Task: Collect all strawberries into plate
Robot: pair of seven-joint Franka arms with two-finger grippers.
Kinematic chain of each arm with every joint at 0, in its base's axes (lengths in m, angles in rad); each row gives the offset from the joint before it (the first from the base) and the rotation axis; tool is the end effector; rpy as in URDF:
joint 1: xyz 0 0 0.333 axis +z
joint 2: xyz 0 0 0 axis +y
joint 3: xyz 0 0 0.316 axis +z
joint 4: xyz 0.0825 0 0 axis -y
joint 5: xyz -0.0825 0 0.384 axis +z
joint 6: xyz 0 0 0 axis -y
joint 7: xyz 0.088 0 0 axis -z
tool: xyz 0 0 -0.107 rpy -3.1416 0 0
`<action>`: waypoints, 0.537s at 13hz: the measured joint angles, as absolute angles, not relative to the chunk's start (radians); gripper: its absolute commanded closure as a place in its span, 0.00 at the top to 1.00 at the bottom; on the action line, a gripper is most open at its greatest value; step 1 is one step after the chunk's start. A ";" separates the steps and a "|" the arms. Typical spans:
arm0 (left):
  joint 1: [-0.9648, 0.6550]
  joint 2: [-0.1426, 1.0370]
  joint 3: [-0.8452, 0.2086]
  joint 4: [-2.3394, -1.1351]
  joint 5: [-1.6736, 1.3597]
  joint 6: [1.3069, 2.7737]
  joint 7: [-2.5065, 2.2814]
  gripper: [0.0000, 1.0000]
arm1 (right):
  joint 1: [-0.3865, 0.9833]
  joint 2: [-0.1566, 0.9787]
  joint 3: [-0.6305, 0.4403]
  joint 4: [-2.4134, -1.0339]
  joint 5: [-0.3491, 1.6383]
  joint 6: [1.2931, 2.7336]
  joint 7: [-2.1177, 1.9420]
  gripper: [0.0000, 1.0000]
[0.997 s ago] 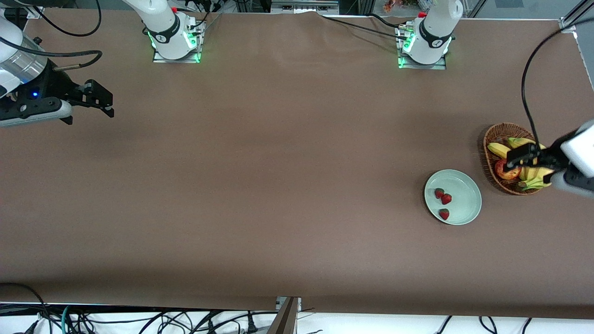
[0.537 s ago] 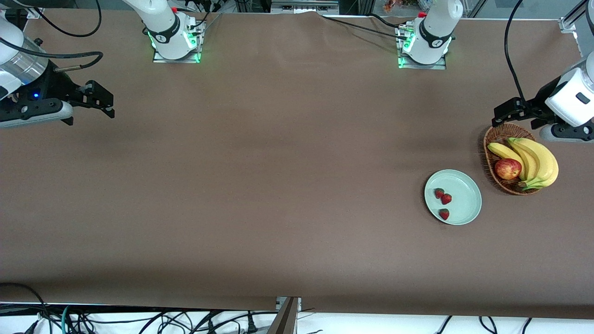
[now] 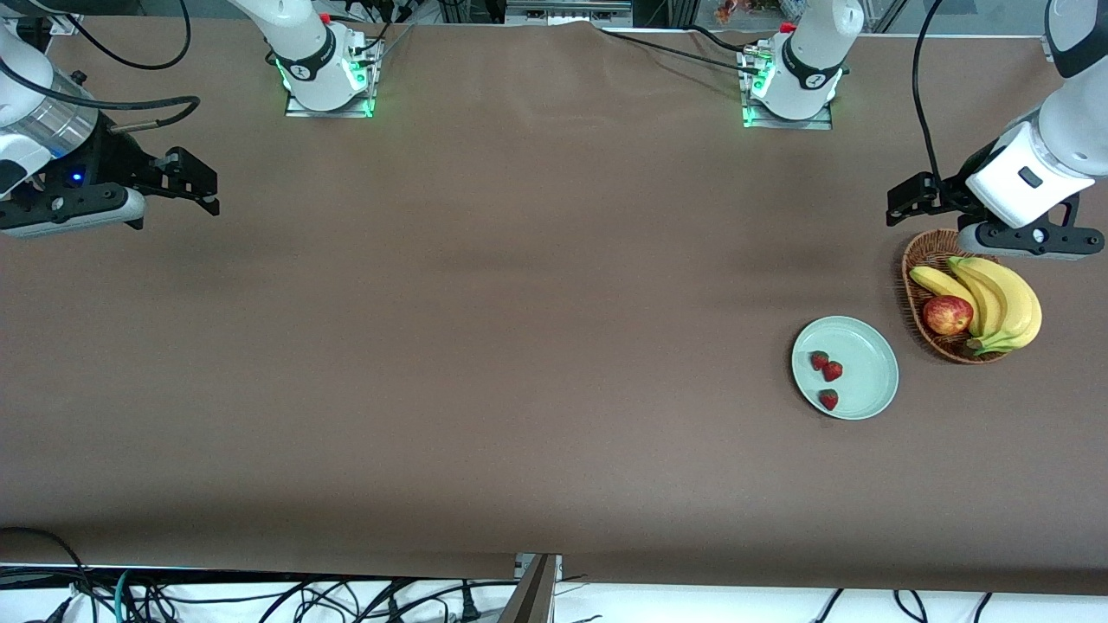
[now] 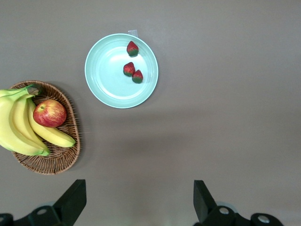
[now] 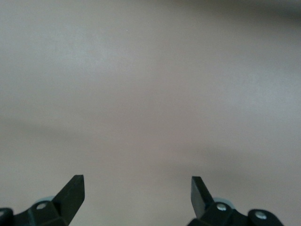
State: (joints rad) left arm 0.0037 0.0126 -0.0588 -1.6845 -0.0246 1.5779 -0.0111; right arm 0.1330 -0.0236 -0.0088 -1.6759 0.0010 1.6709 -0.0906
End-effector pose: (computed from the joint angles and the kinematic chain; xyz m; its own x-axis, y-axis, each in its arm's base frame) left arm 0.5515 -0.0329 0.5647 0.9919 -0.0435 -0.1192 -0.0409 -0.9989 0.0238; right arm 0.5502 0.0687 0.5965 0.9769 0.2130 0.0186 0.2131 -0.9770 0.0005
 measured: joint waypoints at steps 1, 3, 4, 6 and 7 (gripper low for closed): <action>0.005 0.014 -0.051 -1.685 -0.025 1.579 -0.012 1.00 | 0.133 -0.023 -0.009 -1.676 0.001 1.670 -0.091 1.00; 0.014 0.023 -0.048 -1.681 -0.025 1.583 -0.012 1.00 | 0.133 -0.020 -0.009 -1.676 0.001 1.667 -0.091 1.00; 0.015 0.030 -0.047 -1.674 -0.025 1.583 -0.012 1.00 | 0.133 -0.017 -0.009 -1.676 0.001 1.667 -0.091 1.00; 0.015 0.043 -0.048 -1.659 -0.025 1.579 -0.013 1.00 | 0.133 -0.016 -0.008 -1.671 0.001 1.668 -0.091 1.00; 0.015 0.049 -0.048 -1.653 -0.025 1.578 -0.013 1.00 | 0.133 -0.016 -0.005 -1.661 0.002 1.668 -0.091 1.00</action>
